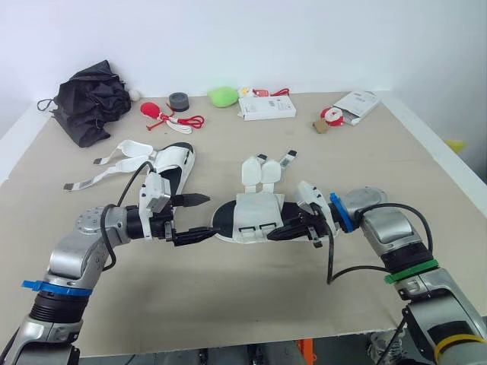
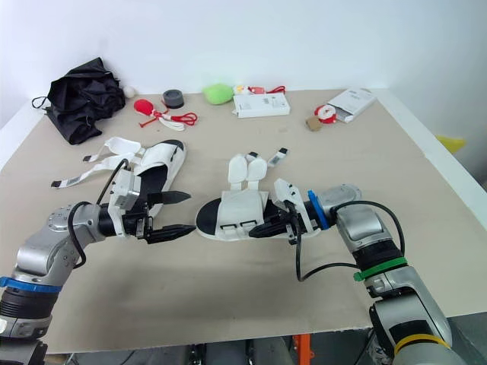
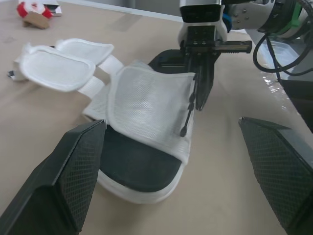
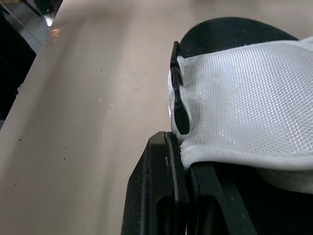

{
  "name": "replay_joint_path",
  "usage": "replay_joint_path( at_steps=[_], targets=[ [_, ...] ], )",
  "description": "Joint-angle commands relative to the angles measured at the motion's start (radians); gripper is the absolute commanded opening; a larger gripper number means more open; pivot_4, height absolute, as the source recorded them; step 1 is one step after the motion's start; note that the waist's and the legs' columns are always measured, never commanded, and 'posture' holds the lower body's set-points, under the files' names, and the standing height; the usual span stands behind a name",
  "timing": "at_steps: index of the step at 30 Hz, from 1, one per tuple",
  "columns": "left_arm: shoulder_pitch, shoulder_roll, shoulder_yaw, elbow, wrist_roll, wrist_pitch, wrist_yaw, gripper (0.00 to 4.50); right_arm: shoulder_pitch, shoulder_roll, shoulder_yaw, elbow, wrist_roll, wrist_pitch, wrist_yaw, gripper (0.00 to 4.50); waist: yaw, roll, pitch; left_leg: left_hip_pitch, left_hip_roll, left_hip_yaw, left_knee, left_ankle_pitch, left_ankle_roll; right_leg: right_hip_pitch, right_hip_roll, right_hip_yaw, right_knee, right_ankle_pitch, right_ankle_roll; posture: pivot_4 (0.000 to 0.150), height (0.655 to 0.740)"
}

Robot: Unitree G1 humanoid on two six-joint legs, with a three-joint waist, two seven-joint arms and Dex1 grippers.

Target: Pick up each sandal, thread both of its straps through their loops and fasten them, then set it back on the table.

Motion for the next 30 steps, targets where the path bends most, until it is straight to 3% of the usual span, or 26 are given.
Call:
replay_joint_path(
  at_steps=[1,7,10,12,13,14,19,30],
  targets=[
    [-0.022,0.002,0.003,0.003,0.006,-0.021,-0.015,4.50,-0.006,0.006,0.007,0.020,-0.033,-0.007,0.003,0.04,0.000,0.000,0.000,0.000,0.001,0.000,0.000,0.000,0.000,0.000,0.001,0.000,0.000,0.000,0.000,0.150,0.7400],
    [-0.088,-0.002,-0.016,0.092,0.033,-0.027,-0.044,4.50,-0.009,0.014,0.010,0.033,-0.040,-0.020,-0.003,0.04,0.000,0.000,0.000,0.001,0.002,0.000,0.000,0.001,-0.002,0.000,0.003,0.000,0.000,0.001,-0.001,0.150,0.7400],
    [-0.136,-0.010,-0.020,0.157,0.036,-0.028,-0.064,3.89,-0.009,0.019,0.007,0.030,-0.038,-0.020,-0.010,0.00,0.000,0.000,0.000,0.001,0.003,0.000,0.000,0.001,-0.002,0.000,0.003,0.000,0.000,0.001,-0.002,0.150,0.7400],
    [-0.173,-0.023,-0.031,0.208,0.060,-0.049,-0.062,2.85,-0.007,0.021,0.007,0.023,-0.038,-0.019,-0.013,0.00,0.000,0.000,0.000,0.001,0.004,0.000,0.000,0.001,-0.002,0.000,0.004,0.000,0.000,0.001,-0.002,0.150,0.7400],
    [-0.188,-0.029,-0.039,0.227,0.067,-0.051,-0.067,2.68,-0.007,0.022,0.007,0.020,-0.037,-0.018,-0.014,0.00,0.000,0.000,0.000,0.001,0.004,0.000,0.000,0.001,-0.002,0.000,0.005,0.000,0.000,0.001,-0.002,0.150,0.7400],
    [-0.199,-0.034,-0.044,0.242,0.072,-0.051,-0.073,2.00,-0.006,0.023,0.007,0.018,-0.037,-0.017,-0.015,0.00,0.000,0.000,0.000,0.001,0.004,0.000,0.000,0.001,-0.002,0.000,0.005,0.000,0.000,0.001,-0.002,0.150,0.7400],
    [-0.270,-0.086,-0.116,0.355,0.145,-0.114,-0.121,0.05,0.000,0.031,0.004,-0.008,-0.034,-0.006,-0.023,0.00,-0.001,-0.001,0.000,0.001,0.006,0.001,0.000,0.002,-0.003,0.000,0.010,0.001,0.000,0.002,-0.003,0.150,0.7400],
    [-0.322,-0.120,-0.211,0.513,0.332,-0.239,-0.108,0.05,0.015,0.043,-0.010,-0.024,-0.032,0.005,-0.042,0.00,-0.001,-0.001,0.000,0.001,0.013,0.001,0.000,0.002,-0.003,-0.002,0.015,0.001,0.000,0.003,-0.009,0.150,0.7400]
  ],
)
